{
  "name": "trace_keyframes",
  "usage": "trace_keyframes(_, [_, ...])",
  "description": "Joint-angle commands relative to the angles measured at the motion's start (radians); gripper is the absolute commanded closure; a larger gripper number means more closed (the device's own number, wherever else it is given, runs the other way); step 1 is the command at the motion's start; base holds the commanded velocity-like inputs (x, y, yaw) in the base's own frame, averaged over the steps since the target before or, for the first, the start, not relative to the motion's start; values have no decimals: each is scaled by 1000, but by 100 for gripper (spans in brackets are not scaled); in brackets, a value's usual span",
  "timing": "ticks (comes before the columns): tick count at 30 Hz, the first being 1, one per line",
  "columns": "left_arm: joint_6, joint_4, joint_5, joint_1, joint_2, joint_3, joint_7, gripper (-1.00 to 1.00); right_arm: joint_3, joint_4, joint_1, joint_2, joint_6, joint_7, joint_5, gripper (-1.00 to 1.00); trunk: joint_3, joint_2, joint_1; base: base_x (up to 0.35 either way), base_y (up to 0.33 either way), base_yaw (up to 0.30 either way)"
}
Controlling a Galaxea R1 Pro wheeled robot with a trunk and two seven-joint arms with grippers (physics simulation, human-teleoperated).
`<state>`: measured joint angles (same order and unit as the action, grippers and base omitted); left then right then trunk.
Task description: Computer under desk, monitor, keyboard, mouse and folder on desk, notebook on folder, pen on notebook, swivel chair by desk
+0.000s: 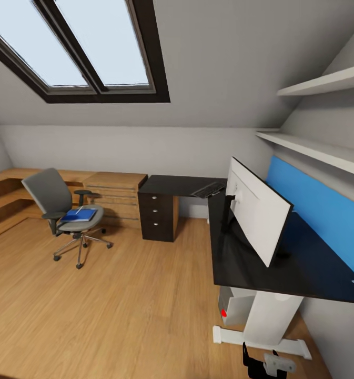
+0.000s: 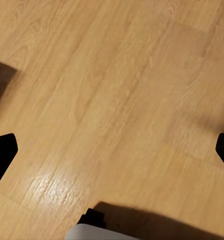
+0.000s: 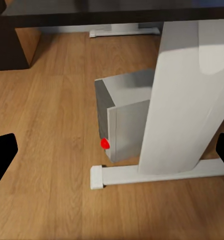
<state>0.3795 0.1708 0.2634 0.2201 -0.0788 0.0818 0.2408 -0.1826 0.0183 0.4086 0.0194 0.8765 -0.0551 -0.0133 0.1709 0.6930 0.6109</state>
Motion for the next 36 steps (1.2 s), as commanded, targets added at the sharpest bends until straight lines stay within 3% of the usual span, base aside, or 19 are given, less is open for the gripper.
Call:
trace_keyframes(1, [3,-1,7,1,0,9,6,-100,2,2,1,0,4,-5,-2,-100,-2,-6,-4,0,0,1])
trace_keyframes(12, [-2,-1,7,1,-1,13,5,-100,2,2,1,1,4,-3,-4,-100,-36,-83,-46,0,0,0])
trace_keyframes(18, [-2,-1,7,1,-1,13,5,-100,2,3,1,1,4,-3,-4,-100,-36,-83,-46,0,-82,0])
trace_keyframes(25, [-5,-1,5,1,-1,15,5,-100,2,2,1,2,4,-2,-5,-100,-36,-83,-46,0,-310,0])
trace_keyframes(28, [-14,-1,4,1,-1,15,5,-100,2,2,1,1,4,-1,-5,-100,-46,-104,-57,0,-345,0])
trace_keyframes(36, [-25,-1,-59,1,-1,13,8,-100,2,3,1,-1,1,0,-5,-100,-71,-160,-88,0,-349,0])
